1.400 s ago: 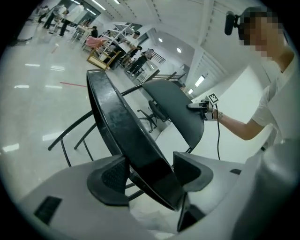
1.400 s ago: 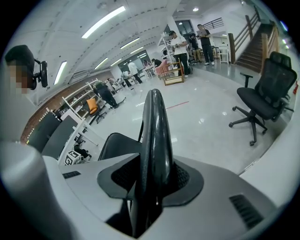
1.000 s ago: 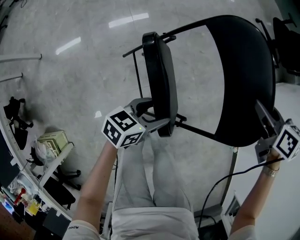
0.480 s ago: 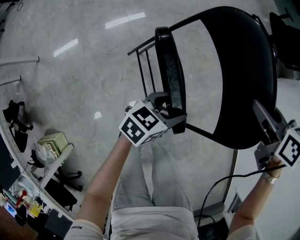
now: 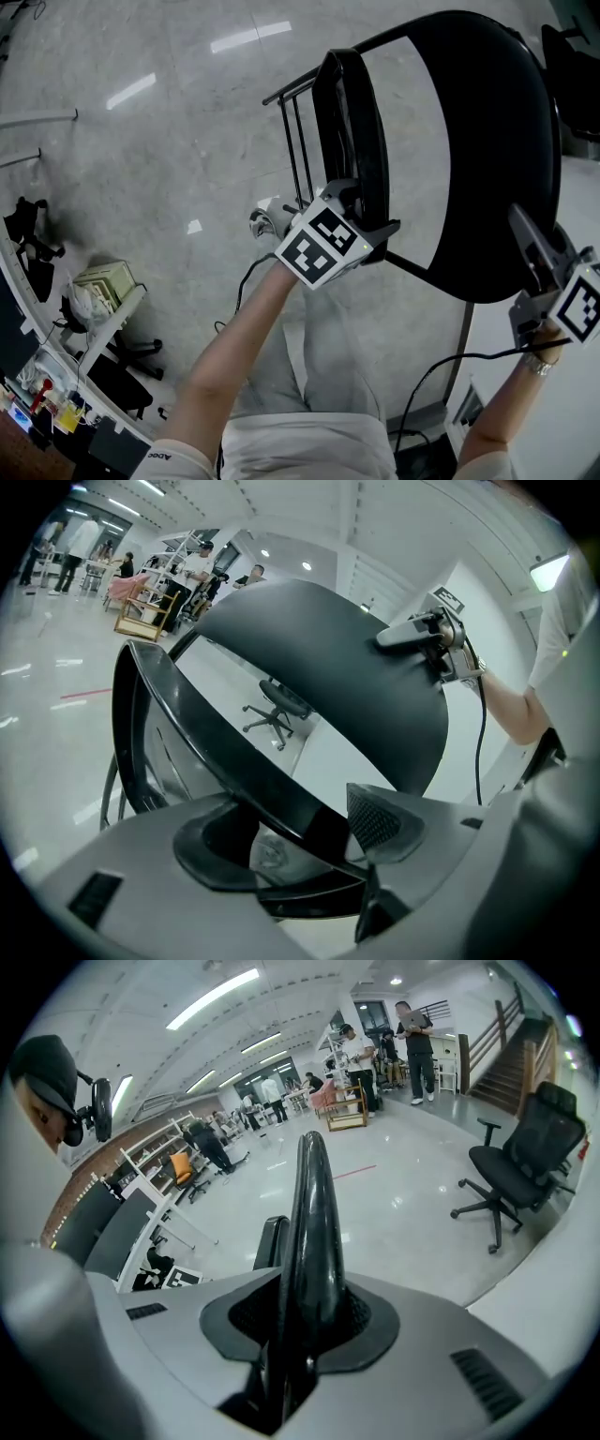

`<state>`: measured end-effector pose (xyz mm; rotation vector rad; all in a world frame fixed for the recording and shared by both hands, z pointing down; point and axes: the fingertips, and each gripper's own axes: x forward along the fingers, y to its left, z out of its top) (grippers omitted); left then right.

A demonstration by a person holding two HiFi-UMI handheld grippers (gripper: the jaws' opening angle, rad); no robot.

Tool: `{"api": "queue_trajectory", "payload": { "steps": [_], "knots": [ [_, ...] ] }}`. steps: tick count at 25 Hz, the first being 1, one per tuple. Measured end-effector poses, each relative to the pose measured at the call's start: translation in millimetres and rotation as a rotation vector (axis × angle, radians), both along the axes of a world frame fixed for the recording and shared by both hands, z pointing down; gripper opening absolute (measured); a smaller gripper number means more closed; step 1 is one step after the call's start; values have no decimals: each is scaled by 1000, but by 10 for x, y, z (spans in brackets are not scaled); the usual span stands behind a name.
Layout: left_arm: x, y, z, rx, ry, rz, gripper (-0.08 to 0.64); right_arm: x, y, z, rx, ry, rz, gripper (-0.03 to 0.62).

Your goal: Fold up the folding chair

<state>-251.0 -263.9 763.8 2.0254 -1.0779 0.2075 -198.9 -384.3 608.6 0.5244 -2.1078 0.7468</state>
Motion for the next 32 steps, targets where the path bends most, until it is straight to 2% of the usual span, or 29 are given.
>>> {"api": "queue_trajectory", "payload": {
  "steps": [11, 18, 21, 23, 25, 29, 32],
  "knots": [
    [255, -223, 75, -15, -19, 0, 305, -17, 105, -84, 0, 18, 9, 92],
    [422, -333, 144, -37, -40, -2, 305, 49, 160, -97, 17, 42, 51, 81],
    [467, -329, 165, -51, -52, 21, 305, 113, 138, -62, 19, 51, 64, 81],
    [495, -281, 177, -65, -72, 69, 305, 141, 149, -27, 19, 52, 73, 81],
    [486, -210, 176, -84, -90, 104, 305, 164, 166, 18, 20, 58, 82, 81],
    [302, -108, 55, -131, -126, 99, 305, 203, 175, 57, 16, 69, 103, 81],
    [153, -89, -263, -115, -164, 87, 305, 259, 203, 58, 13, 75, 123, 81]
  ]
}}
